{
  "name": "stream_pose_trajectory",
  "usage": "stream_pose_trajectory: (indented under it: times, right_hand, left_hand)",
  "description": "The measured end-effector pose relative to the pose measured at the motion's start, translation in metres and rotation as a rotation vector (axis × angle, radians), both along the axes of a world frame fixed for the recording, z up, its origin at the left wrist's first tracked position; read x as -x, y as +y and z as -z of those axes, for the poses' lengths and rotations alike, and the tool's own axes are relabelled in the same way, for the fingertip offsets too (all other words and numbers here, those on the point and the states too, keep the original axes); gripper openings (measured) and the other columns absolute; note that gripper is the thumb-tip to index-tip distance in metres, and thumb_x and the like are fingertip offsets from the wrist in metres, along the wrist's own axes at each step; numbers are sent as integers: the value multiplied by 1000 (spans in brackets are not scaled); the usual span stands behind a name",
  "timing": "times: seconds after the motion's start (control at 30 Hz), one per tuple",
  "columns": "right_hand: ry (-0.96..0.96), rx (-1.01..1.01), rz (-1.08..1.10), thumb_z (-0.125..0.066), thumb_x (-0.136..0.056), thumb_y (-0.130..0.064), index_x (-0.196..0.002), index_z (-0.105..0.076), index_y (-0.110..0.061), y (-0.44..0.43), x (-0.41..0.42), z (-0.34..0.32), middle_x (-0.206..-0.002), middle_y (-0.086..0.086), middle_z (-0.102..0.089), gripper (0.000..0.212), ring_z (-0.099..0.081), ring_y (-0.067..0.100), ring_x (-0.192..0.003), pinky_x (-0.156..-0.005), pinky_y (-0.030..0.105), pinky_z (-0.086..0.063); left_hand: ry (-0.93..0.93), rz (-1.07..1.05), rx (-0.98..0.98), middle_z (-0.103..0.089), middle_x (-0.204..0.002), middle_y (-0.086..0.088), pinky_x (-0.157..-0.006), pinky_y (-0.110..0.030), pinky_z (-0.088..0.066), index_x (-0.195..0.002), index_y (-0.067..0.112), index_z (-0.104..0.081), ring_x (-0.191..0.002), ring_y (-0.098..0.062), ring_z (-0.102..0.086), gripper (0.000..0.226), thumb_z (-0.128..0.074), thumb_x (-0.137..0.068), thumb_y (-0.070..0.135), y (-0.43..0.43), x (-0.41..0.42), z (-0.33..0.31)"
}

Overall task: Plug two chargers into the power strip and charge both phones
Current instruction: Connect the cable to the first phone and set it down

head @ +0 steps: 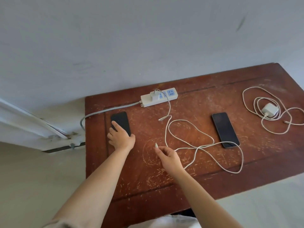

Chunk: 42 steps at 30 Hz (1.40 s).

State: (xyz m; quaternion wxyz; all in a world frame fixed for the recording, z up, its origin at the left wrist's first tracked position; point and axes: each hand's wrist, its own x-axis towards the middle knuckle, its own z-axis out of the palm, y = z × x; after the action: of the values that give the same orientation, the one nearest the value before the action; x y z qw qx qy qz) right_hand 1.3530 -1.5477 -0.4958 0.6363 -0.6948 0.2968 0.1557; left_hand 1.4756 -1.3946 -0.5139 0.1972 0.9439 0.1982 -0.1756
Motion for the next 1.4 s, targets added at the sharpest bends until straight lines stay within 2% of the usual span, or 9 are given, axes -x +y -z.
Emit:
stream_pose_trajectory:
  times: [0.17, 0.37, 0.47, 0.63, 0.77, 0.9, 1.13, 1.23, 1.4]
  right_hand:
    - [-31, -44, -31, -61, -98, -39, -96, -73, -21, 3, -19, -21, -62, -11, -64, 22, -52, 1, -48, -46, 18, -44]
    - [-125, -100, -55, -61, -98, -41, -96, -74, -24, 3, -53, -58, -64, -11, -65, 21, -56, 3, -52, -48, 17, -46]
    - [-165, -158, 0, -63, -97, -37, -93, -74, -21, -4, -68, -76, -62, -11, -64, 20, -55, 3, -50, -47, 17, -46]
    - [-246, -270, 132, -63, -98, -35, -90, -74, -20, -18, -79, -98, -63, -9, -62, 21, -53, 4, -52, -51, 21, -44]
    - [-283, -296, 176, -62, -99, -32, -91, -73, -18, -24, -74, -108, -65, -6, -61, 20, -52, 5, -52, -53, 22, -43]
    - [-301, -313, 196, -61, -100, -29, -92, -72, -15, -28, -64, -115, -66, -3, -61, 20, -53, 5, -53, -53, 22, -44]
    - [-325, -298, 214, -62, -99, -34, -98, -77, -15, -37, -55, -126, -70, -1, -64, 24, -54, 5, -55, -52, 18, -48]
    - [-350, -313, 181, -63, -98, -34, -96, -79, -16, -39, -52, -133, -70, -1, -63, 24, -53, 5, -56, -53, 17, -47]
    - [-381, -372, 42, -66, -93, -41, -99, -81, -22, -40, -43, -148, -71, 1, -57, 24, -51, 9, -64, -63, 21, -47]
  left_hand:
    - [120, -272, 219, -34, -148, -19, -105, -51, -40, -148, 10, -30, -132, -37, -35, 103, -84, -67, 44, 16, 8, -17]
    - [145, -550, 1078, -64, -107, -14, -77, -39, -54, -114, 5, -65, -96, -28, -65, 62, -88, -61, 27, 44, 21, -54]
    - [102, -501, 1453, -56, -75, -5, -58, -31, -50, -83, 14, -68, -65, -17, -59, 37, -93, -57, 22, 53, 32, -75]
    - [-13, -385, 1826, -63, -95, -6, -56, -29, -54, -99, 14, -70, -75, -17, -63, 45, -95, -62, 21, 50, 35, -101]
    - [-102, -354, 1946, -72, -113, -6, -60, -28, -59, -109, 14, -71, -86, -19, -73, 54, -91, -66, 39, 32, 23, -123]
    - [-98, -323, 2104, -71, -121, -8, -83, -41, -58, -133, 14, -61, -106, -26, -69, 82, -69, -76, 72, 21, 8, -142]
    - [-82, -275, 2310, -44, -154, -15, -97, -50, -48, -149, 25, -43, -131, -31, -53, 72, -51, -91, 65, -1, -5, -150]
    - [-81, -282, 2343, -51, -147, -18, -109, -60, -37, -143, 20, -52, -140, -38, -42, 69, -59, -88, 60, -4, -7, -148]
    - [-172, -601, 2264, -67, -121, -21, -90, -56, -54, -121, 8, -68, -112, -39, -66, 60, -39, -100, 56, -12, -12, -154]
